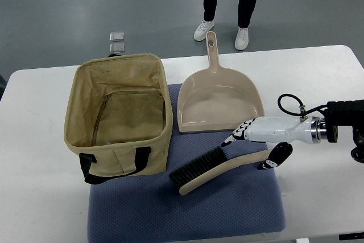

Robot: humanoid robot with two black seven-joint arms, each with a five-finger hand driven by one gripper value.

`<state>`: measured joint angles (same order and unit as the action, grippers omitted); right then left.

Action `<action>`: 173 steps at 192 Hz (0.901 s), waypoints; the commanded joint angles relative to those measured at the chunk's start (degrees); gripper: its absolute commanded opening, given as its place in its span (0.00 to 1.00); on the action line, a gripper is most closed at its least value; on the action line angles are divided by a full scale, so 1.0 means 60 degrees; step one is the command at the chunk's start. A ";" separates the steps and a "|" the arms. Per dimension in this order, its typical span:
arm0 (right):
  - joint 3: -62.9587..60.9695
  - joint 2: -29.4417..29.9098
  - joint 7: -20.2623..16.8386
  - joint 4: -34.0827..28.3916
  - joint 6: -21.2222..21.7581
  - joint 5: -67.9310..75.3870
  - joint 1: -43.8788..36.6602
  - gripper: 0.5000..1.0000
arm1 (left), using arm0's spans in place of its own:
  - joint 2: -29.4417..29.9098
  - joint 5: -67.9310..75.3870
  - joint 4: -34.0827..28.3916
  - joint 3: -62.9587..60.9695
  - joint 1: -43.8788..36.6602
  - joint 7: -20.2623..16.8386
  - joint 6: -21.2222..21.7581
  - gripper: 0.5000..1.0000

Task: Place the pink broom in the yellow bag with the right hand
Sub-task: 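Close the right hand around the brush's curved beige handle, then lift the brush with the right hand and carry it over the tan bag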

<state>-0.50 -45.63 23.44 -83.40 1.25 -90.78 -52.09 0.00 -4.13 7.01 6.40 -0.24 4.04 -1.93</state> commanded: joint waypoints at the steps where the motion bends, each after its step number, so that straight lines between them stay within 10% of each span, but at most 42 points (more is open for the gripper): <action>1: 0.0025 0.0017 -0.0156 -0.0002 -0.0047 -0.0061 0.0025 0.70 | 0.0000 0.0000 0.0004 0.0002 0.0010 0.0000 -0.0001 1.00; 102: 0.0377 0.0178 -0.0640 0.0159 -0.0091 -0.0735 0.0069 0.59 | 0.0000 0.0000 0.0004 0.0002 -0.0005 0.0000 -0.0001 1.00; 173: 0.0377 0.0296 -0.0889 0.0379 -0.0340 -0.0925 0.0083 0.05 | 0.0000 0.0000 0.0004 0.0002 -0.0005 0.0000 -0.0001 1.00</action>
<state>1.76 -43.98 18.57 -81.59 -0.71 -96.25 -51.60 0.00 -4.13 7.03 6.42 -0.25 4.04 -1.95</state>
